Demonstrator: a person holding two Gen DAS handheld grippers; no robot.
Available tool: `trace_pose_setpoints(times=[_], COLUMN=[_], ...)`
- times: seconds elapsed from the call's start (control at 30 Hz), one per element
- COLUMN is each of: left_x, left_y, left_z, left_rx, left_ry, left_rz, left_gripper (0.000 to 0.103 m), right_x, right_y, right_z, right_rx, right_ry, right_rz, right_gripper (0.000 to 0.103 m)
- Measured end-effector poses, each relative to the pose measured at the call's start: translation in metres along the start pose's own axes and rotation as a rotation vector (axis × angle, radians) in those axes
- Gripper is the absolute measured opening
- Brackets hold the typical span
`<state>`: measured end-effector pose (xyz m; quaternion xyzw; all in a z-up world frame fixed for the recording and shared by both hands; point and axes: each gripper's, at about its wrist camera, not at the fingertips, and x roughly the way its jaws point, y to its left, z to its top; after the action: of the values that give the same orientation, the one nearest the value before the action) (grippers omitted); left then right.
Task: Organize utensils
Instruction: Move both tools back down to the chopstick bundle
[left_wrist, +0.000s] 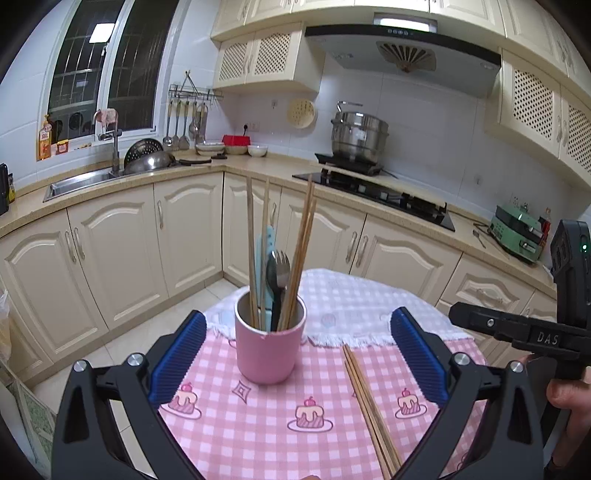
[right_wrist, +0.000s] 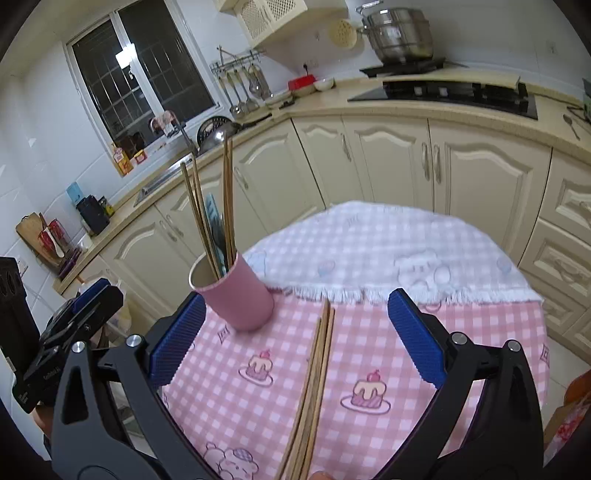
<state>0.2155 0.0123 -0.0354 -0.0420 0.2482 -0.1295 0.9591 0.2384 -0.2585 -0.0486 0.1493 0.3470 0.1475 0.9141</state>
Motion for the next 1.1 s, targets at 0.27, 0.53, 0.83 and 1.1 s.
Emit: trace_pose_setpoints(times=[0.27, 0.53, 0.83, 1.1], left_x=[0.021, 0.057, 0.096, 0.122], left_y=[-0.015, -0.034, -0.044, -0.053], left_z=[-0.020, -0.049, -0.078, -0.102], left_rx=[0.030, 0.090, 0.096, 0.141], left_ry=[0.117, 0.281, 0.454, 0.566], left_rz=[0.016, -0.004, -0.003, 0.023], left_gripper=[0.098, 0.098, 0.098, 0.098], right_x=[0.023, 0.037, 0.045, 0.053], right_y=[-0.015, -0.046, -0.071, -0.084], right_z=[-0.016, -0.029, -0.039, -0.049], right_rx=[-0.021, 0.033, 0.067, 0.089], right_ry=[0.148, 0.244, 0.300, 0.336], right_rz=[-0.048, -0.069, -0.104, -0.119], right_gripper=[0.097, 0.097, 0.097, 0.097])
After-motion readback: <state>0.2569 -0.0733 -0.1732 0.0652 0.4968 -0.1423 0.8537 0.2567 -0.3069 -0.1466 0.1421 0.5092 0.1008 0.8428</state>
